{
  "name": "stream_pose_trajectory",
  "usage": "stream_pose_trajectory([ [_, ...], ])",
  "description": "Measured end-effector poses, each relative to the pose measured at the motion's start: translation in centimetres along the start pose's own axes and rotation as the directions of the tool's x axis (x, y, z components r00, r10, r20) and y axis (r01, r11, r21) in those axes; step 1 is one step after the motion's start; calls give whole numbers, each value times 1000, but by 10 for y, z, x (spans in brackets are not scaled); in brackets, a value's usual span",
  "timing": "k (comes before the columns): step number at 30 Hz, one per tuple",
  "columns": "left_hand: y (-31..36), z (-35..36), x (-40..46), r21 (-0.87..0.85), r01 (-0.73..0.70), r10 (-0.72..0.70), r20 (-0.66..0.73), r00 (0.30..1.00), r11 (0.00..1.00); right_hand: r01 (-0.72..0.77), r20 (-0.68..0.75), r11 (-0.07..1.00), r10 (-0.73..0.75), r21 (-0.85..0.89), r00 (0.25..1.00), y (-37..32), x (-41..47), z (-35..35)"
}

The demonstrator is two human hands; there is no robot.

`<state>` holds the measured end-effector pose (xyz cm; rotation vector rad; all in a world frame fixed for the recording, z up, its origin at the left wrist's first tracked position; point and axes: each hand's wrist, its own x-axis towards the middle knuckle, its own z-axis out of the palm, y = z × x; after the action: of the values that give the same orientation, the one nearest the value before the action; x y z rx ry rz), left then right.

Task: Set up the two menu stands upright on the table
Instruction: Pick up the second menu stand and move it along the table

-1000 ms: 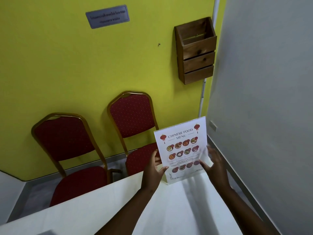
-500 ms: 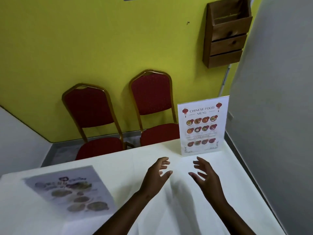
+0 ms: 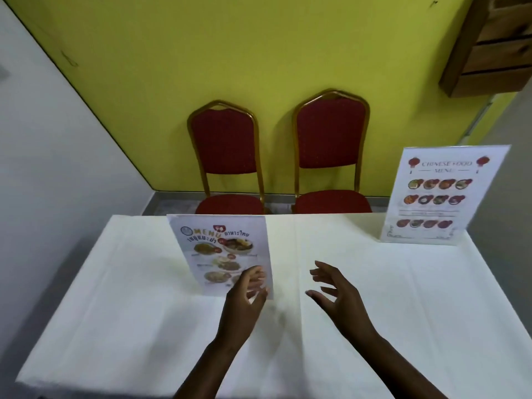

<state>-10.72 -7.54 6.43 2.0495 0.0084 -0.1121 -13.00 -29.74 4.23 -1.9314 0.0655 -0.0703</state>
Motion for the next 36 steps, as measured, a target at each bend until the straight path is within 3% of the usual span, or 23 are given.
stream_pose_trajectory([
  [9, -55, -117, 14, -44, 94, -101, -211, 972, 995, -2, -25, 1000, 2, -7, 1000, -39, 30, 74],
  [14, -79, -153, 47, 18, 103, -99, -171, 980, 994, -40, -64, 999, 38, -30, 997, -53, 53, 97],
  [21, -88, -143, 76, 63, 43, -46, 46, 998, 997, -104, -138, 993, 95, -61, 986, -57, 50, 122],
  [27, -78, -130, 71, 9, 63, -62, -91, 994, 998, -78, -179, 995, 67, -55, 982, -60, 49, 127],
  [36, -77, -125, 71, -45, 86, -91, -141, 986, 995, -72, -222, 997, 68, -10, 973, -45, 52, 134],
])
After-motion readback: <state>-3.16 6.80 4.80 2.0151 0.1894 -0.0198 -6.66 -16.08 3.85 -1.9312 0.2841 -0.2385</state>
